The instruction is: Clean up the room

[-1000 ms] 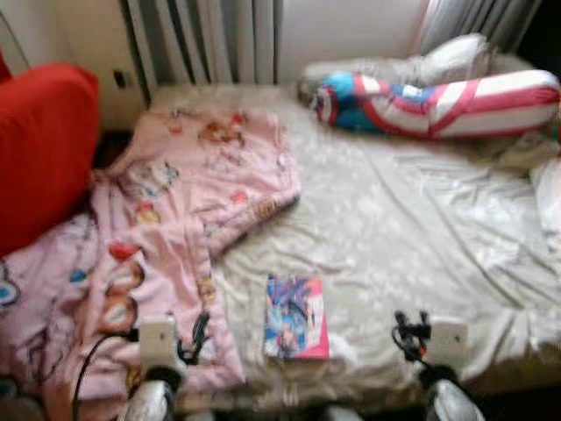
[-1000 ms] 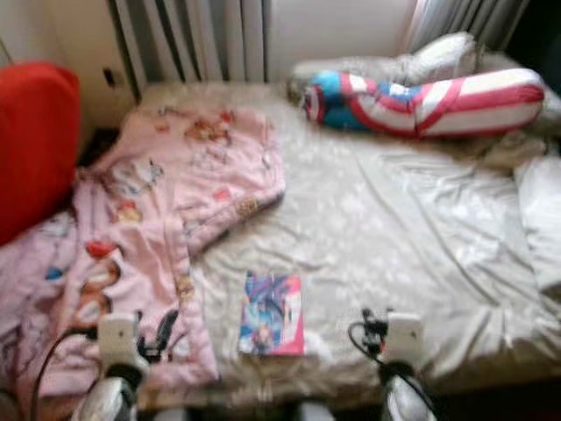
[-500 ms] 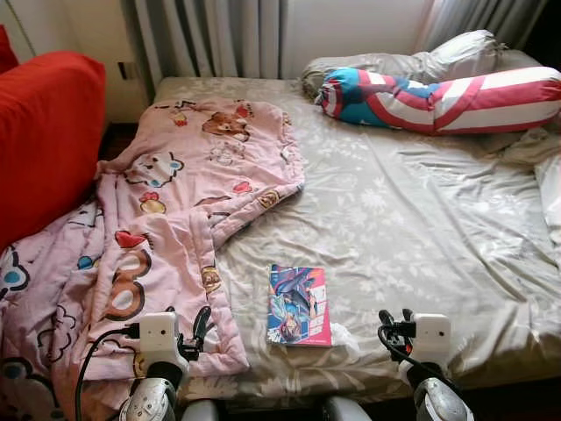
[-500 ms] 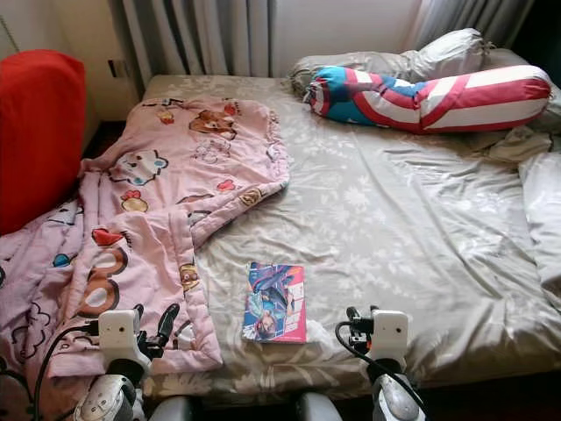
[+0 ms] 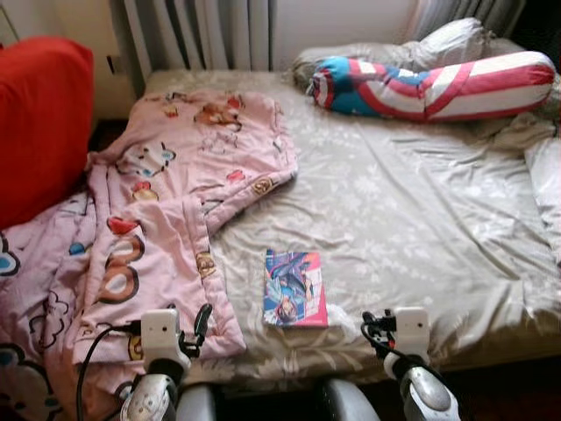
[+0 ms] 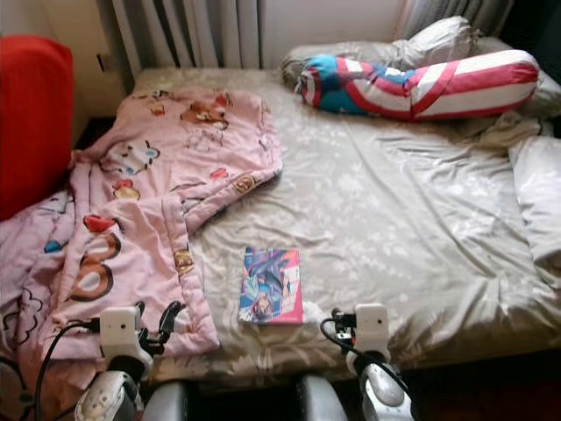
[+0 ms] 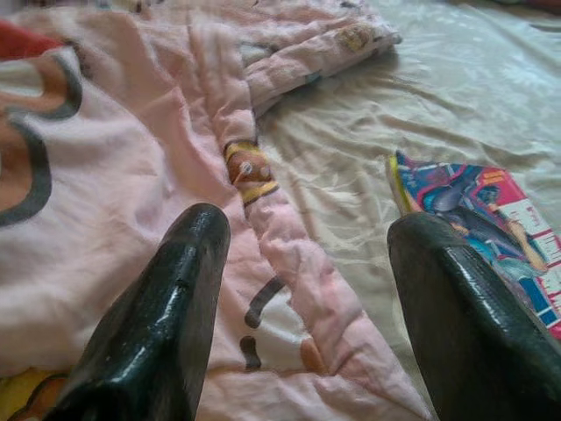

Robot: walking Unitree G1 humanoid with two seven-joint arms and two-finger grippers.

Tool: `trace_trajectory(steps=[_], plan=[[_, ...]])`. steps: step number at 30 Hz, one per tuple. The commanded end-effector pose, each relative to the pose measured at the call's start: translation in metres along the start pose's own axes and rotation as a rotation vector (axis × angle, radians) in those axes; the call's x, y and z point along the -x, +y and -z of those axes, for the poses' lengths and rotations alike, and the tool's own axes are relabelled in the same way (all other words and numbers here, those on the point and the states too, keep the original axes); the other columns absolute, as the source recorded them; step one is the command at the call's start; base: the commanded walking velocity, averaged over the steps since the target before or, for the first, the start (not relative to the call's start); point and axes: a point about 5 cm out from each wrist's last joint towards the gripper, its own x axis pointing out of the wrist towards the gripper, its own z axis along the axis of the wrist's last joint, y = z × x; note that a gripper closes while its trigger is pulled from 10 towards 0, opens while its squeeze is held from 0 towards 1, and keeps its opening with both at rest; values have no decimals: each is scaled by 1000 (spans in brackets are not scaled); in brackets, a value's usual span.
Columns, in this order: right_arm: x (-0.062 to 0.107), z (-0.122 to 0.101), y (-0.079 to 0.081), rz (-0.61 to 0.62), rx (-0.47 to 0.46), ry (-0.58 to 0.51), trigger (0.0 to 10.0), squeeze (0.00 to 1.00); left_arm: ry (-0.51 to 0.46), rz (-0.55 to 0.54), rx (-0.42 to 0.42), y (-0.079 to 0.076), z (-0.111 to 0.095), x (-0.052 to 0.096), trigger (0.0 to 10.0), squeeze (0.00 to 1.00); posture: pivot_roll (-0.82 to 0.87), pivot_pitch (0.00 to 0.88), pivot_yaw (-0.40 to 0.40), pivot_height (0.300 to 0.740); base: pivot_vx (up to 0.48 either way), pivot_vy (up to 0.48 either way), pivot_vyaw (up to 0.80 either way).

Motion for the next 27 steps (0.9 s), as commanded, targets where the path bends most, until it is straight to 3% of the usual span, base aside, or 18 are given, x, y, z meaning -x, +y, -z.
trace_trajectory(steps=[1, 7, 8, 10, 16, 20, 26, 27], plan=[[1, 6, -2, 6, 9, 40, 10000, 0, -5, 17, -9, -3, -3, -4, 10000, 0, -116, 105, -64, 611, 0, 0, 0], [-12, 4, -5, 12, 87, 161, 10000, 0, -27, 20, -22, 0, -15, -14, 10000, 0, -92, 162, -53, 611, 0, 0, 0], [-16, 6, -3, 1, 131, 248, 10000, 0, -34, 10, -18, 3, -18, -14, 10000, 0, -94, 179, -48, 611, 0, 0, 0], [-18, 6, -3, -2, 167, 279, 10000, 0, -36, 10, -18, 2, -19, -13, 10000, 0, -79, 193, -46, 611, 0, 0, 0], [-26, -9, -7, 20, 135, 239, 10000, 0, -52, 21, -23, 3, -26, -1, 10000, 0, -45, 256, -30, 611, 0, 0, 0], [-33, -23, -6, 11, 91, 189, 10000, 0, -62, 28, -27, 4, -36, -5, 10000, 0, -29, 289, -18, 611, 0, 0, 0], [-38, -31, -5, 15, 135, 200, 10000, 0, -90, 49, -22, 0, -53, -7, 10000, 0, -1, 343, 3, 611, 0, 0, 0], [-40, -35, -6, 19, 131, 202, 10000, 588, -90, 52, -22, -1, -56, -6, 10000, 0, 6, 353, 9, 611, 0, 0, 0]])
